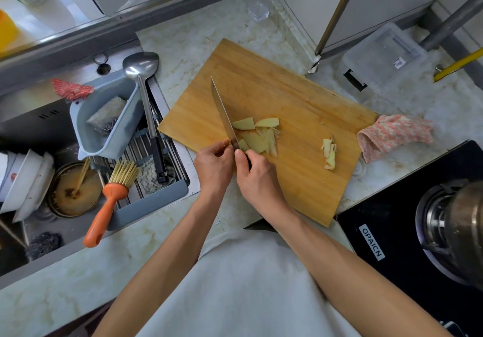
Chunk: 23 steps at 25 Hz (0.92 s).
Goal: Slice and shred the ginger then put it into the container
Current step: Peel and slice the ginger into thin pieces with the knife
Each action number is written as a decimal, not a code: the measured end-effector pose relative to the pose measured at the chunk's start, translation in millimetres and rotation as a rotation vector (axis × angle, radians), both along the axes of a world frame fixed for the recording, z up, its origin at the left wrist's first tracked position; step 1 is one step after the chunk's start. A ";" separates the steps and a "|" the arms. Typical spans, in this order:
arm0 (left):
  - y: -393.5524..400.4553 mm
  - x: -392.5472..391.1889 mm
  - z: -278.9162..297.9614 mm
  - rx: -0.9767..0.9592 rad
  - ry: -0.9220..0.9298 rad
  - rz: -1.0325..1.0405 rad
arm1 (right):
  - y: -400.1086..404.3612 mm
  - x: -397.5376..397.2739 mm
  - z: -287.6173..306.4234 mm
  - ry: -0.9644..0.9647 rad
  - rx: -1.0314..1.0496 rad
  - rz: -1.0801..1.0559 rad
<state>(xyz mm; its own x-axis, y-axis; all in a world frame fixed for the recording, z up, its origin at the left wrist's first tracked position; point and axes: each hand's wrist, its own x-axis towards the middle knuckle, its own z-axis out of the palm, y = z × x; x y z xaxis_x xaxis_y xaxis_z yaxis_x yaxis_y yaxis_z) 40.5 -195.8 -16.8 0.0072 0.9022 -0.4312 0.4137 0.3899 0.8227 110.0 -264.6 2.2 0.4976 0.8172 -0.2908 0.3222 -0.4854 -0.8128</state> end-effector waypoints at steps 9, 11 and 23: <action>10.7 -11.1 -3.1 0.056 0.029 -0.016 | -21.6 33.7 13.7 0.092 0.048 -0.028; 12.2 -13.1 -2.4 0.113 0.079 -0.051 | -26.0 43.9 20.5 -0.025 0.066 0.027; 47.8 -10.0 -4.0 0.523 0.630 -1.090 | -48.5 52.8 20.8 -0.158 0.038 -0.010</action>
<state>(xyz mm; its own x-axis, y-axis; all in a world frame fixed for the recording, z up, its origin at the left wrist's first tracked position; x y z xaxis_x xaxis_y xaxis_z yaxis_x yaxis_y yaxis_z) 30.4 -148.0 -20.8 0.7450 0.6229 -0.2386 0.6654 -0.6692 0.3308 162.9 -313.1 23.0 0.5433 0.8206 -0.1775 0.4426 -0.4595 -0.7700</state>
